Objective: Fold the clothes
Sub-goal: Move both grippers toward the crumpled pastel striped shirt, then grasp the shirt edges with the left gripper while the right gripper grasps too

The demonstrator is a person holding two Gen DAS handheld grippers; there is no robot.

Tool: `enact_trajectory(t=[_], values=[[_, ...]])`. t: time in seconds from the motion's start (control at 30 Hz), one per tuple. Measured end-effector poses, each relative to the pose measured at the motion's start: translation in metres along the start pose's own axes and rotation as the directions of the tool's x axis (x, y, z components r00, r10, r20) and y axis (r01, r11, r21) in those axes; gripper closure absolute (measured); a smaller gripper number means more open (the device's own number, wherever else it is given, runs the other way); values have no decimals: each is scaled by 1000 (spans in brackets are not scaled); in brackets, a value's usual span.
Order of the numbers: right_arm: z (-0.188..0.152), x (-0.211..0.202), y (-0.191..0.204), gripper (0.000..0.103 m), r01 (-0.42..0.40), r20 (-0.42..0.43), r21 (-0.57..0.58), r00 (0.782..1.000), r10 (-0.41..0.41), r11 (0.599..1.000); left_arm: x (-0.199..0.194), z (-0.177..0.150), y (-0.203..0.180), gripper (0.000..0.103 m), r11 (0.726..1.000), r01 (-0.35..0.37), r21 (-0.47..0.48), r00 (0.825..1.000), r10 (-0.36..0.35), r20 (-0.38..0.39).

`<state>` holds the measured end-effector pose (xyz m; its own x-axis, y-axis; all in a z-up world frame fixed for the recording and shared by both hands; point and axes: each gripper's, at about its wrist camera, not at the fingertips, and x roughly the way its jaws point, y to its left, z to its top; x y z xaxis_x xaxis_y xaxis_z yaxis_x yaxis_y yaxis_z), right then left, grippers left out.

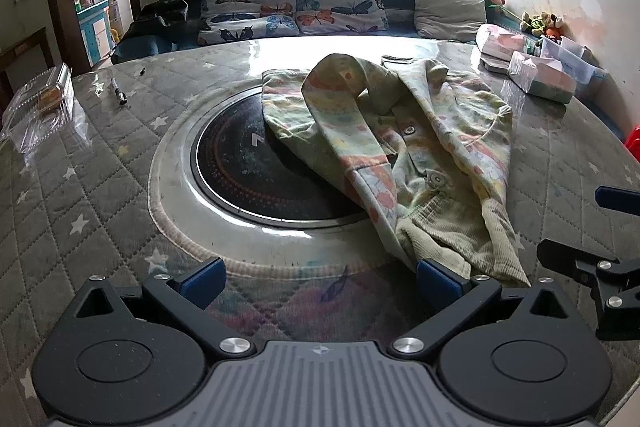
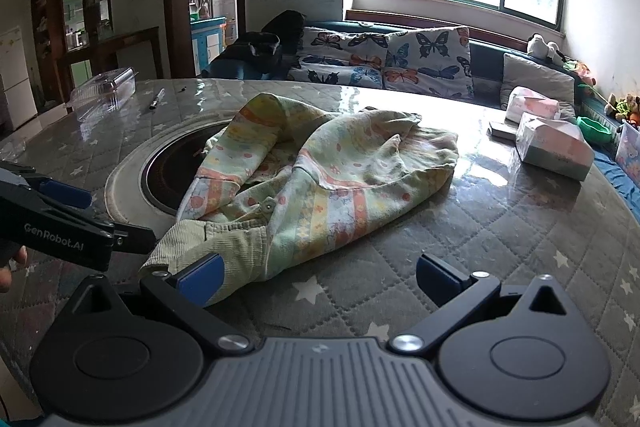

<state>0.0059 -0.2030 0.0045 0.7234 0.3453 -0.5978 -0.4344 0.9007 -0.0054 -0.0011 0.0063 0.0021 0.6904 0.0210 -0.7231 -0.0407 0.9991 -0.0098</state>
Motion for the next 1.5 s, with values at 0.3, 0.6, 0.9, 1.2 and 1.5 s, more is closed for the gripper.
enact_trajectory(t=[0.3,0.6,0.9,1.2,1.5], values=[[10,12,-3,0,-15,-12,-10,1000,15,1000,10,17,2,0,1000,2,0,1000,-2,12],[34,32,-15,0,-21,-17,-3,1000,21,1000,29,41,3,0,1000,-5,22,999,4,48],[59,56,-26,1,-22,-16,0,1000,22,1000,52,78,1,0,998,27,65,995,-33,91],[80,81,-44,6,-9,-22,27,1000,10,1000,99,120,1,10,993,27,112,996,-37,86],[103,112,-58,16,-17,-31,47,999,18,999,143,137,4,56,979,137,149,989,-145,44]])
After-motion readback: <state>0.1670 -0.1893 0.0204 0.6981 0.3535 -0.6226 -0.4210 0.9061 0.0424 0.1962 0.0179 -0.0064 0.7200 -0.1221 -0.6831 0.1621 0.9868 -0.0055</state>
